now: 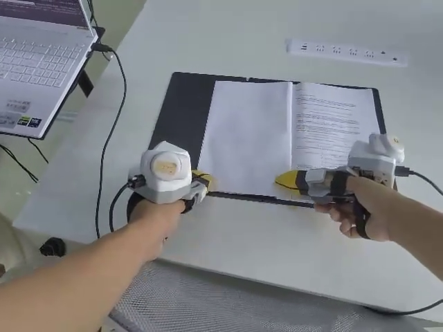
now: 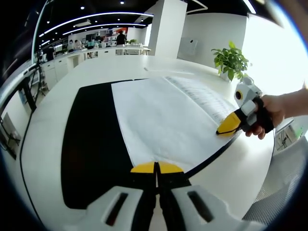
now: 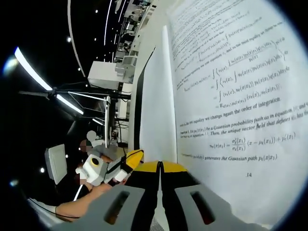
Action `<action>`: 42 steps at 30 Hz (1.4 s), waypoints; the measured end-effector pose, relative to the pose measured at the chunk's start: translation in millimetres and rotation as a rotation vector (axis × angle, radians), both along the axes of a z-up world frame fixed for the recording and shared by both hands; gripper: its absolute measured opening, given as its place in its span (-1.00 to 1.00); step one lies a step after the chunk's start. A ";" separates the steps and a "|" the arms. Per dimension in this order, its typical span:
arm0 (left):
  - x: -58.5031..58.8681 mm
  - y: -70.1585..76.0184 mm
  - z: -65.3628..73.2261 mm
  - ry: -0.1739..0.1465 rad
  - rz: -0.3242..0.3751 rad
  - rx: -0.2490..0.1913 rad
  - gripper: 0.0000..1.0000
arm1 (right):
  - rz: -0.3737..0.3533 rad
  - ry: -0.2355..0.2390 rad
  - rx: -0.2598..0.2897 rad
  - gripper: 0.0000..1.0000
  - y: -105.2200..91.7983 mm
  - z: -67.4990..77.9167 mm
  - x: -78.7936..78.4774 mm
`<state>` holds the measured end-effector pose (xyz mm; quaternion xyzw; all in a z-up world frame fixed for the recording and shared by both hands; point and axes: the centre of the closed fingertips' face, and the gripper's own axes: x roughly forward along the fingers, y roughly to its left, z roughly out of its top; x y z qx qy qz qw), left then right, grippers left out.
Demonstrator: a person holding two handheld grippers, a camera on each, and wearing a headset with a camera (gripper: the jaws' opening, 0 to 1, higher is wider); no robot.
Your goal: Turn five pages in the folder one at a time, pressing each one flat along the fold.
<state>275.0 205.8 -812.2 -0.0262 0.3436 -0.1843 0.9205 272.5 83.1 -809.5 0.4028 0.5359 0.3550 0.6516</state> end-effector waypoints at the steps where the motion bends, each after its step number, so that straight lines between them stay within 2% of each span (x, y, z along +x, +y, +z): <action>1: -0.5 -0.4 0.7 0.001 0.001 -0.002 -1.00 | 0.002 0.008 0.003 -1.00 1.2 1.7 -7.3; 7: -2.1 -1.7 3.3 -0.002 0.005 -0.006 -1.00 | 0.038 0.002 0.001 -1.00 2.5 2.1 -34.3; 10: -2.5 -2.0 4.0 0.000 0.010 -0.007 -1.00 | 0.056 -0.008 0.008 -1.00 2.8 8.0 -47.2; 13: -3.8 -2.7 5.0 0.005 0.013 -0.001 -1.00 | 0.049 -0.053 0.023 -1.00 1.0 23.2 -54.4; 15: -5.2 -2.4 5.2 0.012 0.018 -0.002 -1.00 | 0.038 -0.105 0.018 -1.00 -2.9 23.2 -47.3; 19: -12.0 -2.4 6.2 0.051 0.023 -0.004 -1.00 | -0.026 -0.203 0.003 -1.00 -16.5 45.1 -35.7; 21: -15.4 -4.4 9.4 0.056 0.014 -0.011 -1.00 | -0.055 -0.248 -0.006 -1.00 -23.2 57.5 -31.3; 25: -19.5 -8.0 27.0 0.033 0.004 -0.033 -0.93 | -0.050 -0.305 -0.037 -1.00 -29.4 79.7 -40.3; 26: -20.5 -9.5 33.6 0.025 -0.001 -0.045 -0.91 | -0.045 -0.343 -0.051 -1.00 -31.8 85.5 -40.9; 27: -20.9 -10.0 38.1 0.020 -0.001 -0.052 -0.88 | -0.042 -0.357 -0.059 -0.99 -33.7 88.8 -42.1; 30: -23.0 -12.1 55.0 -0.009 -0.005 -0.073 -0.81 | -0.038 -0.392 -0.086 -0.91 -40.2 100.1 -44.9; 33: -27.6 -12.7 69.3 -0.021 -0.012 -0.082 -0.74 | -0.031 -0.436 -0.111 -0.83 -47.8 112.6 -47.0; 37: -34.6 -12.6 83.6 -0.021 -0.015 -0.096 -0.60 | -0.034 -0.480 -0.145 -0.68 -59.8 125.6 -47.1; 40: -41.6 -11.6 93.4 -0.024 -0.027 -0.082 -0.55 | -0.046 -0.506 -0.163 -0.61 -70.3 136.2 -47.2; 42: -46.6 -8.7 98.4 -0.010 -0.021 -0.072 -0.48 | -0.067 -0.528 -0.174 -0.61 -79.1 143.7 -46.2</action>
